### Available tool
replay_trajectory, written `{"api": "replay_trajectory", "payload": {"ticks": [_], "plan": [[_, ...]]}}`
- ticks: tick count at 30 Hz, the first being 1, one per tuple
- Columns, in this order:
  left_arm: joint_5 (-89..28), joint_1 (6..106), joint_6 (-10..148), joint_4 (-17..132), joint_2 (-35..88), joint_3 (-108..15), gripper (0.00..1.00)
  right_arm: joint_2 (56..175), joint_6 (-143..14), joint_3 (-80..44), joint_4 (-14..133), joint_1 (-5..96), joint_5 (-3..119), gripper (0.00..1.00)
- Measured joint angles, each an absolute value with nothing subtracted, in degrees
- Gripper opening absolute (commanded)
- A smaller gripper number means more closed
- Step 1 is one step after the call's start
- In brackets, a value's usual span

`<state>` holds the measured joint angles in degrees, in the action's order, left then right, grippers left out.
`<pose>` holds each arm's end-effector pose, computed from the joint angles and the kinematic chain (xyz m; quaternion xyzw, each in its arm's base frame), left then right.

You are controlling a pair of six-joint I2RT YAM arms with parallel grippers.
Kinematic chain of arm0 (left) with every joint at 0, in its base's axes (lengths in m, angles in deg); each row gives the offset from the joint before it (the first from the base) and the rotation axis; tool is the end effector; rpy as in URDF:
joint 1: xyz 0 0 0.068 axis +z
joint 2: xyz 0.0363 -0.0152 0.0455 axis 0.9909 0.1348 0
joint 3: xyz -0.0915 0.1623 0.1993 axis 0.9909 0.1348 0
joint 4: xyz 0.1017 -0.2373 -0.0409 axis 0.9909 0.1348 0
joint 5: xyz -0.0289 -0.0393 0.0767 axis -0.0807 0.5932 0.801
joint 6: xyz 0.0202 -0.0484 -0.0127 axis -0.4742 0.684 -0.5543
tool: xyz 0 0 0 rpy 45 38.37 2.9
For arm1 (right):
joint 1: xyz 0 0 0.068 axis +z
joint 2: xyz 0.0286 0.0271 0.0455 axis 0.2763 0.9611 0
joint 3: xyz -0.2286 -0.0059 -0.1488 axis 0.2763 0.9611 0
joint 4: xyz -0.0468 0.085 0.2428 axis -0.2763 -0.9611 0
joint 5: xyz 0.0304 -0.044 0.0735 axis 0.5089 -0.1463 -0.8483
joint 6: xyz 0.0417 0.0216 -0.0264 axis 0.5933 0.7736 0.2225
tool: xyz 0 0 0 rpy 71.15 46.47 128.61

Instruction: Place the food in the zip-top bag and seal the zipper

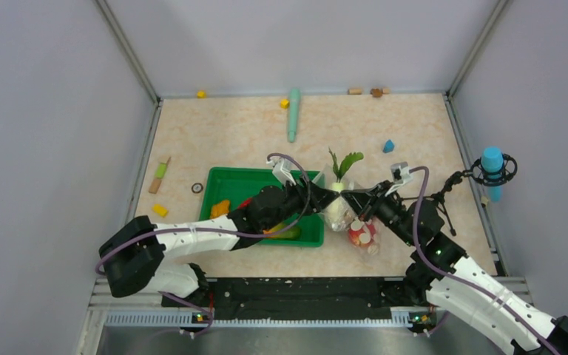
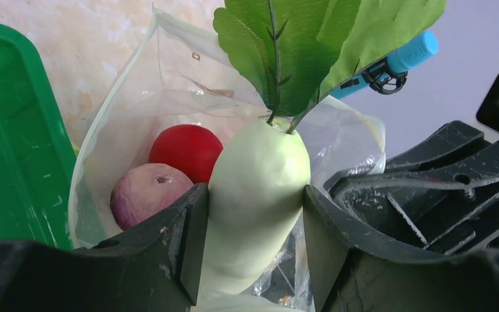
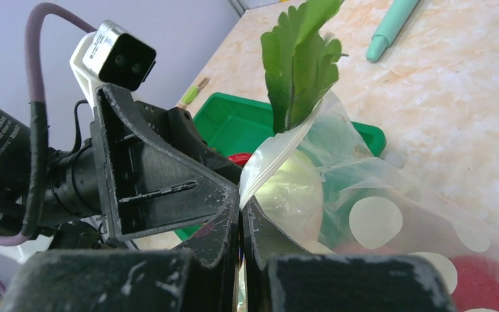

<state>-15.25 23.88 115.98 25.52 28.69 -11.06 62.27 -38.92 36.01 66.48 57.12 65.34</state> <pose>0.1595 -0.2508 0.2449 -0.0409 0.7439 -0.5432 0.3870 0.1105 0.0962 0.2704 -0.0513 0.7042 0.4235 0.5676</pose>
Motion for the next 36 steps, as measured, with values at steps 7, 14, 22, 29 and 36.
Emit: {"api": "replay_trajectory", "payload": {"ticks": [7,14,22,29,36], "plan": [[-12.14,21.54,116.40,30.61,26.57,-11.21,0.00,60.91,-38.40,36.56,66.98,57.12,67.22,0.00],[-11.99,21.35,116.57,37.63,26.35,-12.94,0.50,60.13,-37.74,36.73,67.28,57.12,68.77,0.00],[-12.17,21.17,113.86,42.74,22.35,-13.88,0.77,59.86,-37.33,37.48,67.70,57.12,69.03,0.00],[-12.28,21.06,108.57,49.32,21.56,-18.58,0.80,59.86,-37.33,37.48,67.61,57.12,69.60,0.00],[-9.00,21.06,104.81,55.22,17.84,-18.91,0.90,59.75,-37.35,37.48,67.44,57.12,69.64,0.00]]}}
